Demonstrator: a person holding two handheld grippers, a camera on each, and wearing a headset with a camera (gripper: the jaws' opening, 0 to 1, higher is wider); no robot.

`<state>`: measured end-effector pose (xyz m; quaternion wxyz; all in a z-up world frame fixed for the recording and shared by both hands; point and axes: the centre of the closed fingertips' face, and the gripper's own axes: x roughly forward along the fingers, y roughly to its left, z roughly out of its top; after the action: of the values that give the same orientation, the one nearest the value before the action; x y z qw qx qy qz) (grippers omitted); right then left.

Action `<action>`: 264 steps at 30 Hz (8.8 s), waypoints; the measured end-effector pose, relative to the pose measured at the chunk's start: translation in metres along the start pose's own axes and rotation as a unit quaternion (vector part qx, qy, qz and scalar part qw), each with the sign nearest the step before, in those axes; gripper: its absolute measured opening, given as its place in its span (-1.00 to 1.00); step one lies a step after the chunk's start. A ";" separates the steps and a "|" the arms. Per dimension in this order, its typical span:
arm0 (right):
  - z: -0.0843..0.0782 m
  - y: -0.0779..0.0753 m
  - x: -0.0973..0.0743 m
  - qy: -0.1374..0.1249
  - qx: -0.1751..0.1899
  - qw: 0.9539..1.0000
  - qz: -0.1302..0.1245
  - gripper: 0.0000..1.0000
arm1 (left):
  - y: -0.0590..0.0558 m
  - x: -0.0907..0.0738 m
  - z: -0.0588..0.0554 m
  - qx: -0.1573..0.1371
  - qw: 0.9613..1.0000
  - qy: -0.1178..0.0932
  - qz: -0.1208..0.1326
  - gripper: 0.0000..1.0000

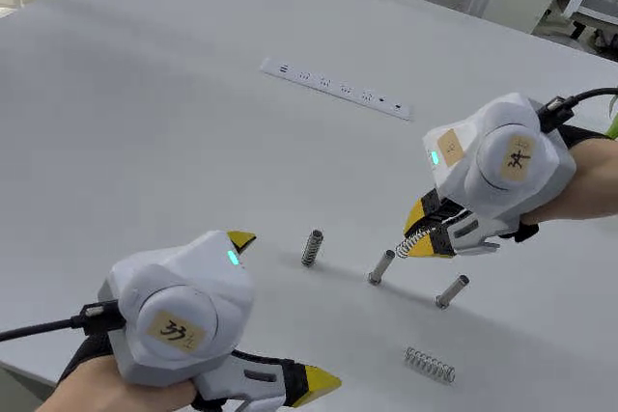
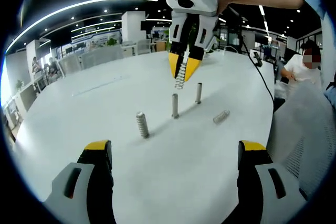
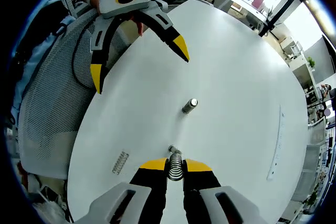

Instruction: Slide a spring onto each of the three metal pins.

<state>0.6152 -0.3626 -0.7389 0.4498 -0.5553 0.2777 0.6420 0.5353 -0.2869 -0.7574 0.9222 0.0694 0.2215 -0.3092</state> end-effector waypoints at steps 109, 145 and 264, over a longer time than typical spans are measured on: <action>0.005 0.009 0.072 -0.037 0.070 0.997 0.015 0.93 | -0.002 0.002 -0.009 -0.031 0.999 0.004 -0.011 0.95; -0.008 0.024 -0.003 -0.148 0.176 0.967 -0.108 0.99 | -0.003 0.002 -0.003 -0.044 0.999 0.003 -0.027 0.94; -0.079 0.180 -0.012 -0.223 0.492 0.814 -0.213 0.90 | -0.117 0.116 -0.013 0.166 0.944 0.027 -0.284 -0.85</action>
<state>0.4918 -0.5132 -0.7716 0.8379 -0.1469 0.3241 0.4139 0.5424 -0.4395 -0.8204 0.7655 0.1639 0.2021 -0.5885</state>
